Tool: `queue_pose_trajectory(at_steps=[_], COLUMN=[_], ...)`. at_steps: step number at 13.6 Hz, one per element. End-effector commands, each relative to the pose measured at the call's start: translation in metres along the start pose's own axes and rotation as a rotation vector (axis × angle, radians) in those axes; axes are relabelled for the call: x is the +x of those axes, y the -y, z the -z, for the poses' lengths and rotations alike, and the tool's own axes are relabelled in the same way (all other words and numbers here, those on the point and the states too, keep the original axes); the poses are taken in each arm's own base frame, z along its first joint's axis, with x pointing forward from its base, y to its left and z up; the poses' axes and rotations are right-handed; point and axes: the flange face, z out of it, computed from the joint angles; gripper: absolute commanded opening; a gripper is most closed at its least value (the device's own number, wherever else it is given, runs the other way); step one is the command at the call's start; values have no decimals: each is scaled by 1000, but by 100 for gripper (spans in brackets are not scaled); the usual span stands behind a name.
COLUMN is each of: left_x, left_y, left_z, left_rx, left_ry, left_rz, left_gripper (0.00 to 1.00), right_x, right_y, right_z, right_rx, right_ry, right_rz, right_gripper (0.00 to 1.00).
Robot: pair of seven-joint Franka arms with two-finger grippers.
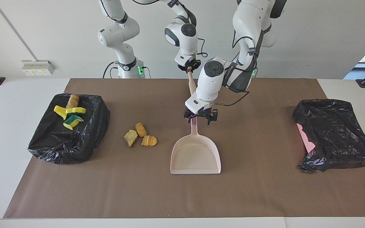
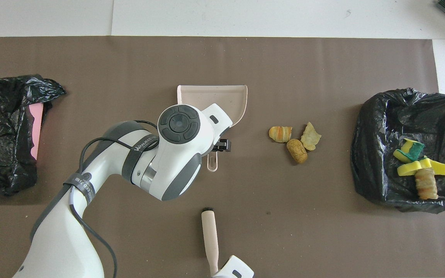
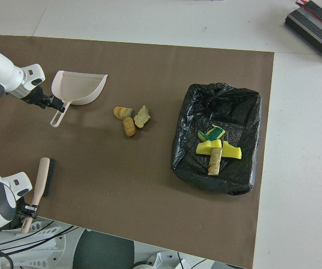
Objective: Sweep and dump trash in bin
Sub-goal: 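Reach the left gripper toward the dustpan handle, then grasp the brush with the right gripper while the left gripper lifts the dustpan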
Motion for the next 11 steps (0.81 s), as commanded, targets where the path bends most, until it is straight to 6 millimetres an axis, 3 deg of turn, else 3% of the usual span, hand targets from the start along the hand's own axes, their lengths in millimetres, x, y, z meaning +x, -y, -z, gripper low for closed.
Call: queue_pose_trajectory(at_steps=[1, 4, 7, 9, 10, 11], left_x=[-5, -8, -1, -1, -1, 1], left_y=[-4, -4, -4, -5, -5, -4], left_z=[-10, -24, -18, -19, -18, -18], left_rx=[-4, -4, -17, -24, -26, -25], left_ry=[-29, -12, -34, -48, -51, -53], left_rz=[26, 34, 36, 34, 29, 25], left_gripper=[100, 93, 78, 64, 54, 37], right_x=[4, 1, 2, 6, 10, 15], right_y=[-5, -9, -44, -74, -89, -105], right_z=[1, 13, 57, 82, 93, 104], right_rx=[-1, -37, -79, -115, -130, -140], right_ry=[11, 21, 37, 49, 57, 59], right_rz=[5, 22, 52, 52, 38, 36], right_gripper=[0, 0, 0, 0, 0, 0])
